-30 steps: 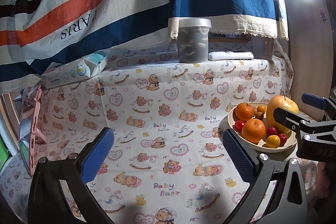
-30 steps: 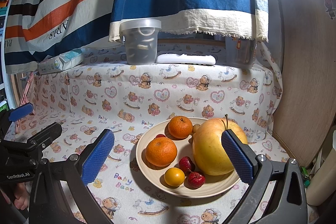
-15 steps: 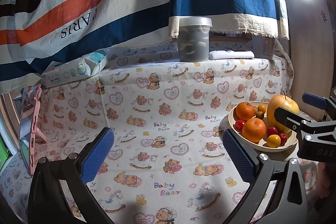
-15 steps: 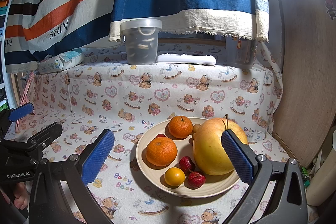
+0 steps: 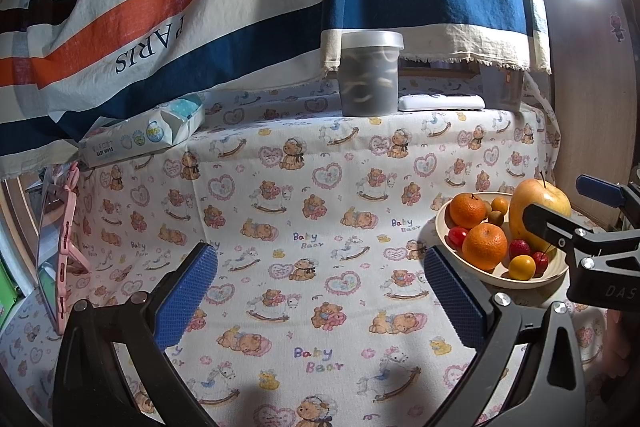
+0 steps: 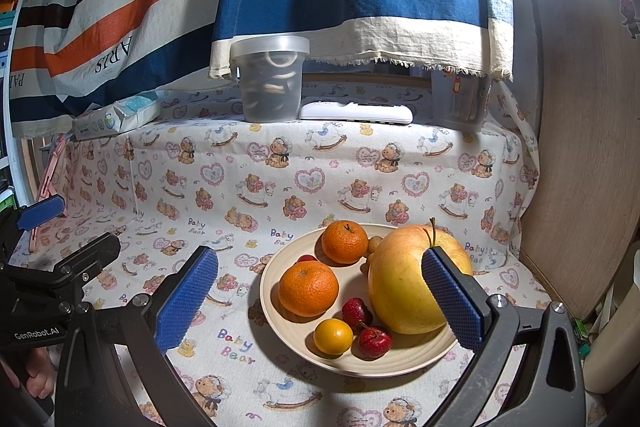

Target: Organize fruits

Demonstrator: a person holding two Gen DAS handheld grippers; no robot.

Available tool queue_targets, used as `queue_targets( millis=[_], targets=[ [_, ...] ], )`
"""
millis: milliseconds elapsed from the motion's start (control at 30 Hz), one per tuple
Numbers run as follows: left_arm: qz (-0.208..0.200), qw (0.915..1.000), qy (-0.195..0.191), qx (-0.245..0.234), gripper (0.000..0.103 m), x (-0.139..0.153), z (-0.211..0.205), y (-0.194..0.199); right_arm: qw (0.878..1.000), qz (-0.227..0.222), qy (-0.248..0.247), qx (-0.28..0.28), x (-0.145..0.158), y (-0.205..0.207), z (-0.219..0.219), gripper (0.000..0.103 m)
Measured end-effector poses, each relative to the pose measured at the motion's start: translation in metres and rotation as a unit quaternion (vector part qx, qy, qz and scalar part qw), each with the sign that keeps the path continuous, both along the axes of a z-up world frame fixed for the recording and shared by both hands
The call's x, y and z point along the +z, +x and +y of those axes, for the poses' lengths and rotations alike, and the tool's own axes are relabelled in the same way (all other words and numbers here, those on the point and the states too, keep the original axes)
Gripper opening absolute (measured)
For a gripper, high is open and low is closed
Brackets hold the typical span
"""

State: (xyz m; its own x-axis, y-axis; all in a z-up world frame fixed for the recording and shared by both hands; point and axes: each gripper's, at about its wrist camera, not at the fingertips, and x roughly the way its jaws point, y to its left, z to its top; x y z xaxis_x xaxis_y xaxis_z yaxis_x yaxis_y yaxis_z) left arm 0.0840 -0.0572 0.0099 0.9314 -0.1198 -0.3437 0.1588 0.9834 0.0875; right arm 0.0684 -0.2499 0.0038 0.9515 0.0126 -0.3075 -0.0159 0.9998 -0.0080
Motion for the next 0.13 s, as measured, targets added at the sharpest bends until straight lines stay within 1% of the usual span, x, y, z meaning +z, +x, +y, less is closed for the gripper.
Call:
queue_targets(
  millis=[133],
  targets=[
    [0.000, 1.0000, 0.000, 0.000, 0.103, -0.0004, 0.0006, 0.0000, 1.000, 0.000, 0.000, 0.000, 0.0000, 0.0001, 0.0000, 0.103]
  ],
)
